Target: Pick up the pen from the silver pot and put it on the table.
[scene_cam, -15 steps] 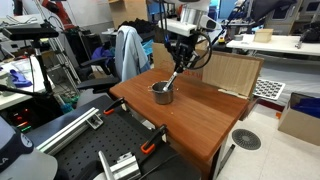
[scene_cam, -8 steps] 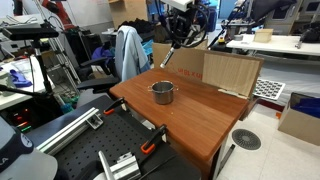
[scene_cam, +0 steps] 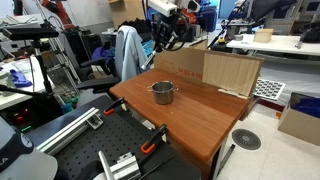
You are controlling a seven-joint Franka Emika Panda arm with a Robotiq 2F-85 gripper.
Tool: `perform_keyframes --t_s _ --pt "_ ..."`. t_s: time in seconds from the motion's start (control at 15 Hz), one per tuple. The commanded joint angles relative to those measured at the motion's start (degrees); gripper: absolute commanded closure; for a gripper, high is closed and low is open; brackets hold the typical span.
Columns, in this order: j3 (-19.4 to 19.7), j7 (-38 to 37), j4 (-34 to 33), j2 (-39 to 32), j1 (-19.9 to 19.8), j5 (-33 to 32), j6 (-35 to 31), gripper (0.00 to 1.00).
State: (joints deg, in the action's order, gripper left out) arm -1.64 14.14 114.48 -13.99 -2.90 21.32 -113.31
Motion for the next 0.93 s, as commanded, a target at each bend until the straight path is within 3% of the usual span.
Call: perform_keyframes --t_s 0.0,0.87 --pt "-0.6 -4.0 -2.4 -4.3 2.3 -3.4 1.0 0.94" --pt "-1.4 -14.6 -10.3 -20.9 9.3 -15.3 -2.2 0.94"
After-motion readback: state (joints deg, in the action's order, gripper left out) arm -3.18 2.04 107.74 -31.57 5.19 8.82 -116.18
